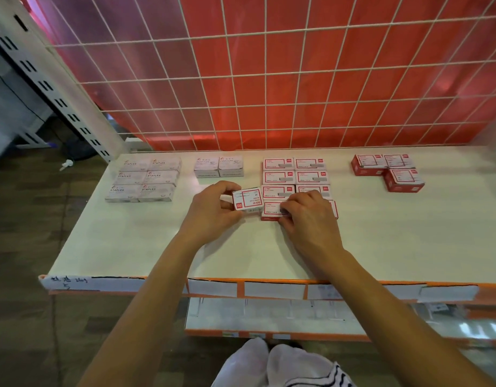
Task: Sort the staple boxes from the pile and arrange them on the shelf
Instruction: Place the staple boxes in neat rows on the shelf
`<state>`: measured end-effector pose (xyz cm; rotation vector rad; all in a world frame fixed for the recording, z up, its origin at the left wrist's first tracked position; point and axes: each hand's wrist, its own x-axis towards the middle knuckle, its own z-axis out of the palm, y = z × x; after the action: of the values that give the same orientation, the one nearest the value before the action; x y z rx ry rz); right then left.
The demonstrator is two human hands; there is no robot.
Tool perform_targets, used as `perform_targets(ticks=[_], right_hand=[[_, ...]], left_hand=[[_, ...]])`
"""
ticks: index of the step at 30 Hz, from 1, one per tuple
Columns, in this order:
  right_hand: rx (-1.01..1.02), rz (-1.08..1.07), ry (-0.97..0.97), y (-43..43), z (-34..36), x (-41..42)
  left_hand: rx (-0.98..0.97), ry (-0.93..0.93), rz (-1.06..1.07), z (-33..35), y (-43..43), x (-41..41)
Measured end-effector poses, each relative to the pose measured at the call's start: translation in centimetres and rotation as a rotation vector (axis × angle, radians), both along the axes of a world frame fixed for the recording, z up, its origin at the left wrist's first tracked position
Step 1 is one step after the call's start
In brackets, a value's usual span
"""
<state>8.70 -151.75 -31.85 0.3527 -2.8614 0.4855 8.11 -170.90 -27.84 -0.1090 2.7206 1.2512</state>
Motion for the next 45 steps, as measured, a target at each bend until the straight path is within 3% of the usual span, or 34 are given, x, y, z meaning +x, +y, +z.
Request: perform_targets(ticks=[8,21,30,34,38,41,45], right_hand=[[-0.093,-0.023,-0.067,0.3,0.3,0.1],[-0.716,-0.137,-0.192,-0.1,2.2,-0.2],[-0.894,-0.068,-0.362,0.5,2.9,-0.4],[-0.825,-0.147,-0.347,0.7,3.5,-0.3],[-0.748,-0.236,-0.267,1.2,3.5,-0.2],[-0.94,-0.248,-0.337,1.8,3.5,0.2],[-1.149,-0.205,-0.359,3.4,3.1,0.6]], left_hand=[[0.011,-0.007,-0.035,0.0,1.2,-0.9],[0.345,-0.065,0.052,0.2,3.6,-1.3],[0.424,-0.062,-0.052,0.9,5.1,-0.9],[0.484,-0.122,-0.158,0.8,4.9,-0.7],[0.419,-0.103,-0.189,0.5,4.9,-1.0],[0.329,-0.039,-0.154,0.7,5.2,-1.5],[0.302,-0.082,-0.289,1.3,6.1,-2.2]])
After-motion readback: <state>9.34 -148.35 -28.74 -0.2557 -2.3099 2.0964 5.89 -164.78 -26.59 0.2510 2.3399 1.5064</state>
